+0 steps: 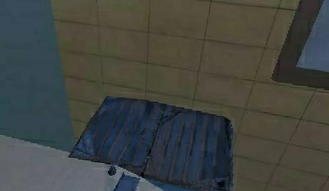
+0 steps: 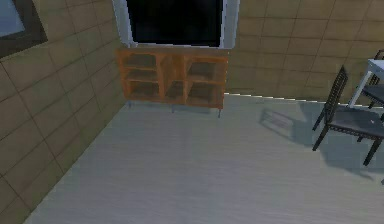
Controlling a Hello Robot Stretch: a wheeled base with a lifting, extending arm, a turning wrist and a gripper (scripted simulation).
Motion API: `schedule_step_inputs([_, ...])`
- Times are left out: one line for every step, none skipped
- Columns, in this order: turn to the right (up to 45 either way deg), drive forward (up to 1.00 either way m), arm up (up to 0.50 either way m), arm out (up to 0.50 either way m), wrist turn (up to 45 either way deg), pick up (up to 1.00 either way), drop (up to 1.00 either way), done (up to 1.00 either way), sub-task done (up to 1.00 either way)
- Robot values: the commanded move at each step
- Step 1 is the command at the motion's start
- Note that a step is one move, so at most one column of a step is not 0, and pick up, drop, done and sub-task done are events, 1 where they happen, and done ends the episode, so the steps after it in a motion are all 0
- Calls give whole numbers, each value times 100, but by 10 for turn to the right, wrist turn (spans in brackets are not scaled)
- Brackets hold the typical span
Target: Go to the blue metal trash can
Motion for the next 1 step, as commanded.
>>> schedule_step_inputs([0, 0, 0, 0, 0, 0, 0, 100, 0])
